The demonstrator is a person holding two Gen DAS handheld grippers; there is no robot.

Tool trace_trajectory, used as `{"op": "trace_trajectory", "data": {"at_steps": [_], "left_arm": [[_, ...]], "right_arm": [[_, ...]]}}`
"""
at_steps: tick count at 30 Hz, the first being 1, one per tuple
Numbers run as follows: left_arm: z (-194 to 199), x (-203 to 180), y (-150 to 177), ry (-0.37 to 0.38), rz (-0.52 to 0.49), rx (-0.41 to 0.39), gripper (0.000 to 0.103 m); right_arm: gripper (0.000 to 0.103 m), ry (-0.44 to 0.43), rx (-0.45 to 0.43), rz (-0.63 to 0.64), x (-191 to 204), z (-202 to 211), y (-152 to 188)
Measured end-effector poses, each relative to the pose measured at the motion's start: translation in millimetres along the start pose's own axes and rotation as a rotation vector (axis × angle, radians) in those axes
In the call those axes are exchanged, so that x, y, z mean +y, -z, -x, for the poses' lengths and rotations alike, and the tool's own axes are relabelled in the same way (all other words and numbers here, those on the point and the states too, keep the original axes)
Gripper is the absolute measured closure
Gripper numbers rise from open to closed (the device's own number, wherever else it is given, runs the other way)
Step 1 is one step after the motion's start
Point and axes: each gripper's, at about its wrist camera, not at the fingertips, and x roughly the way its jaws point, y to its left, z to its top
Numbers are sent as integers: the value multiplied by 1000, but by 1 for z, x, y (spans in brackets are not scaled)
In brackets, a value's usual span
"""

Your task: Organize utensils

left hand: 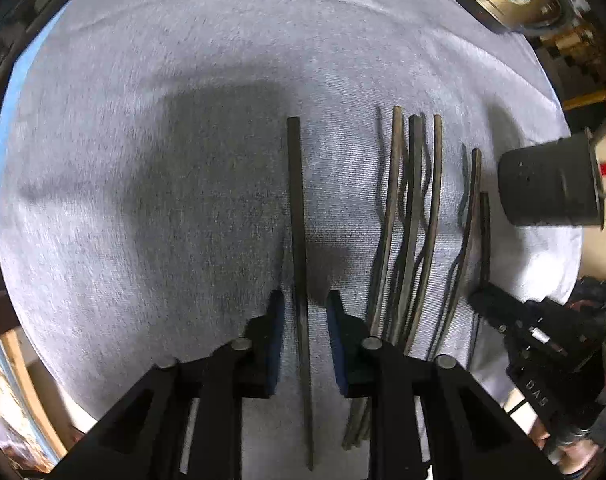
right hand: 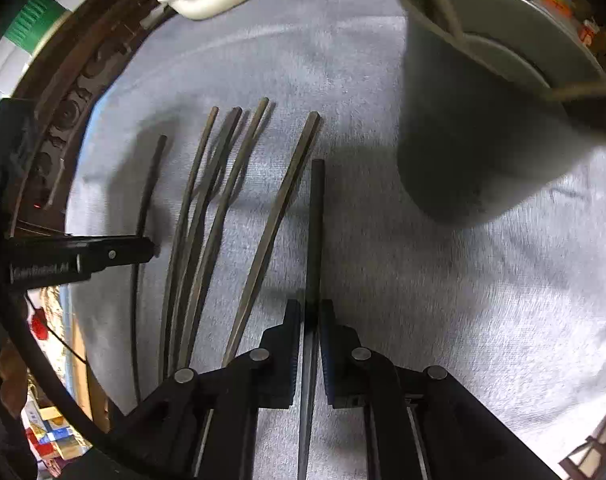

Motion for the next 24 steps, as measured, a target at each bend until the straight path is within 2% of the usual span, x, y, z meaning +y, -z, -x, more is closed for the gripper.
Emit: {"op": "trace_trajectory", "data": {"at_steps": [2,5,8,12,15,16,17,19,20,22,24], "left_arm": [[-2,-6,-1,-1,-25,-7,97],[5,1,3,22,-23,-25,97],[26,15,20,64,-7,-104,97],[61,24,36,113,19,-252,97],[97,31,52,125,43,-445,97],[111,34,59,133,60,-534,97],[118,37,56,129,77,-586,97],[131,41,71,125,97,-708,97],[134,39,78,96,100,-769,97],[131,35,90,55,97,-840,97],[124,27,93,45,96,-891,97]], "right_arm": [[93,60,13,54,10,-1,-3],[96,88,13,90,17,-1,-2],[96,84,-60,92,24,13,10],[96,54,-254,68,32,57,34],[96,52,-446,21,31,94,52],[96,60,-509,-1,29,105,58],[96,53,-584,-34,25,118,65],[96,66,-708,-86,15,133,80],[96,88,-774,-109,15,139,87],[96,137,-867,-139,10,147,98],[96,160,-933,-174,3,150,107]]}}
